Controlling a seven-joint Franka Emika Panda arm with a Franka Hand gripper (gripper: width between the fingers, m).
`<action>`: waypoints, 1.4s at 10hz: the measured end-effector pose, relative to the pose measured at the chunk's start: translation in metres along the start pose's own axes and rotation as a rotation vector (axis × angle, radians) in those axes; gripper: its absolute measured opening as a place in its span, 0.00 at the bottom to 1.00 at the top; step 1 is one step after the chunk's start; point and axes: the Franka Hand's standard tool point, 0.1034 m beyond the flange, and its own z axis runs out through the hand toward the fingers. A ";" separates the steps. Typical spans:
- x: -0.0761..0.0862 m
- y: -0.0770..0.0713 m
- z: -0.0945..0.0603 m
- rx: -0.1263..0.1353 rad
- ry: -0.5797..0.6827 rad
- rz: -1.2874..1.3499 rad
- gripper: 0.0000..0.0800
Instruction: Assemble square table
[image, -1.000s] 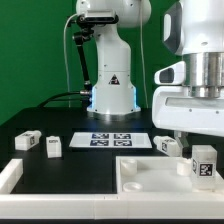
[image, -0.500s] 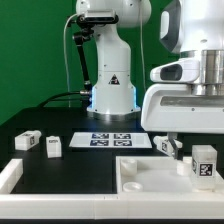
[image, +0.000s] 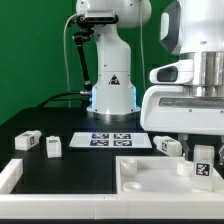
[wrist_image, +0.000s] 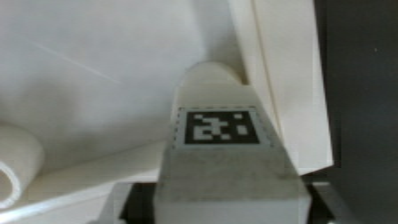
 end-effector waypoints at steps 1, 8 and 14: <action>0.000 0.000 0.000 0.000 0.000 0.066 0.36; -0.004 0.001 0.002 0.016 -0.081 1.209 0.36; -0.007 -0.009 -0.001 0.020 -0.035 0.677 0.79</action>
Offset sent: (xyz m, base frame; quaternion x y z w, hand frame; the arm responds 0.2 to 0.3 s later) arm 0.0015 0.0040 0.0014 -0.0492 -0.0121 0.3559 0.9332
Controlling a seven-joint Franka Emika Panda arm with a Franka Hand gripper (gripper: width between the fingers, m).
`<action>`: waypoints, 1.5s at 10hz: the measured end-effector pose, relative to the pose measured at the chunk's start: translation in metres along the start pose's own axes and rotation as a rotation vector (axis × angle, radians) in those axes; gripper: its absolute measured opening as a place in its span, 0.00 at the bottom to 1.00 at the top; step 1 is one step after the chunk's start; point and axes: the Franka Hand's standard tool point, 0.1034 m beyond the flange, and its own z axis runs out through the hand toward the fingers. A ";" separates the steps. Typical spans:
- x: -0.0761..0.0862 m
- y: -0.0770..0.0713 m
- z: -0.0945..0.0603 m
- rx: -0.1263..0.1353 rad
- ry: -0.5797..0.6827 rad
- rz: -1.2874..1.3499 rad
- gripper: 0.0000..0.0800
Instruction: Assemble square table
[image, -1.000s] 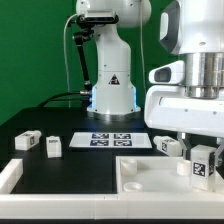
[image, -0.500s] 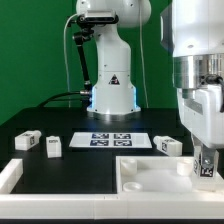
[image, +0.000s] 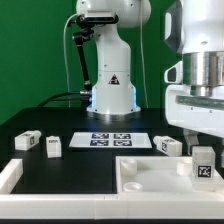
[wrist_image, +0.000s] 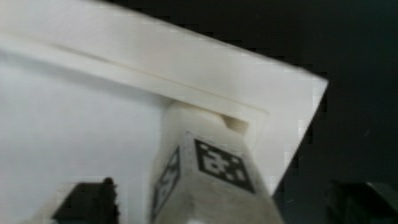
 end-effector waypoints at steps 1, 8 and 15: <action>0.001 0.001 0.001 -0.002 0.001 -0.015 0.79; 0.015 0.002 0.002 0.013 0.030 -0.775 0.79; 0.020 0.005 0.005 0.015 0.033 -0.310 0.36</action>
Offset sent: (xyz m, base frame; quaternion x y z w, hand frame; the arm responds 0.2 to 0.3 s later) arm 0.0000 0.0000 0.0000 0.0000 0.0000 -0.1296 0.9916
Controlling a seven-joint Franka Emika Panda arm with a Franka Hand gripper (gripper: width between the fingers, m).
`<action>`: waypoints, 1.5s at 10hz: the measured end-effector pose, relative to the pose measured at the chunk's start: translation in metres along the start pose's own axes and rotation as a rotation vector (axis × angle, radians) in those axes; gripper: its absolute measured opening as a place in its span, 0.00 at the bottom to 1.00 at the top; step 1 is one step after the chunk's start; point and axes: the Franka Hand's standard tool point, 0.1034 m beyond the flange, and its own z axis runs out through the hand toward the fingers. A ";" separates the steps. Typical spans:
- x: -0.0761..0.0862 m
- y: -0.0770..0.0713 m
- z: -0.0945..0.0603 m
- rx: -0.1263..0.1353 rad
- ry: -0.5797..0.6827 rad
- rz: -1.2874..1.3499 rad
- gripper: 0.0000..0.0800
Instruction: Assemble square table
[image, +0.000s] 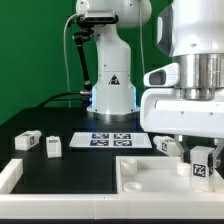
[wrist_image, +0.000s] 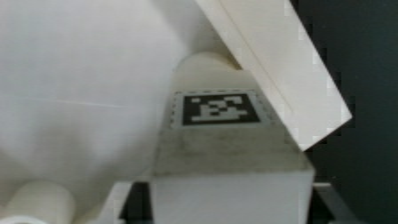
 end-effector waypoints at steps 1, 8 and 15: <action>0.000 0.002 0.000 -0.014 -0.016 0.201 0.36; -0.007 0.005 0.001 -0.030 -0.118 1.135 0.45; -0.016 -0.003 0.001 0.000 -0.077 0.388 0.81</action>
Offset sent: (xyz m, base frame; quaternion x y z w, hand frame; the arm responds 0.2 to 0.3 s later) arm 0.0294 0.0324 0.0081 0.0899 -0.0942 0.4354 0.8908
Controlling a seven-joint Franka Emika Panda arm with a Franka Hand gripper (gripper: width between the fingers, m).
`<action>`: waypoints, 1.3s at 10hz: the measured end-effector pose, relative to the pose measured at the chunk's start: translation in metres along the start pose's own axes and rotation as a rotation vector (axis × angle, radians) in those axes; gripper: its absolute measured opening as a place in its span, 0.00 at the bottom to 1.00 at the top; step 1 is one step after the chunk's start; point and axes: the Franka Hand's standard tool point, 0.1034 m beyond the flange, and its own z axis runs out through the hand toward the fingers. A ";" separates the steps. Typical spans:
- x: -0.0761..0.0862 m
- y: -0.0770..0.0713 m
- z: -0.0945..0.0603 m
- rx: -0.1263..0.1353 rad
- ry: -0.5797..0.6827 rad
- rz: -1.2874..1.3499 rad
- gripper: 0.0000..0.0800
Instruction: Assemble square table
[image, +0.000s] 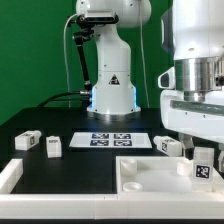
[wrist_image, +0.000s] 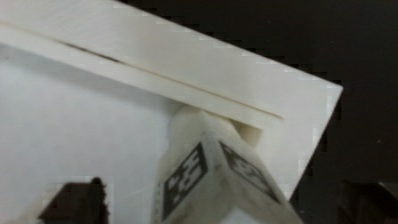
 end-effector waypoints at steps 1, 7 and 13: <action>0.000 0.000 0.000 0.000 0.000 -0.101 0.81; 0.004 0.000 0.000 -0.016 0.022 -0.466 0.51; 0.004 -0.001 -0.001 -0.034 0.001 0.151 0.36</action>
Offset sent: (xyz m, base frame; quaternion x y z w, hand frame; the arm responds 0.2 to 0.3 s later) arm 0.0000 0.0000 0.0000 0.0000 0.0000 -0.1938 0.9810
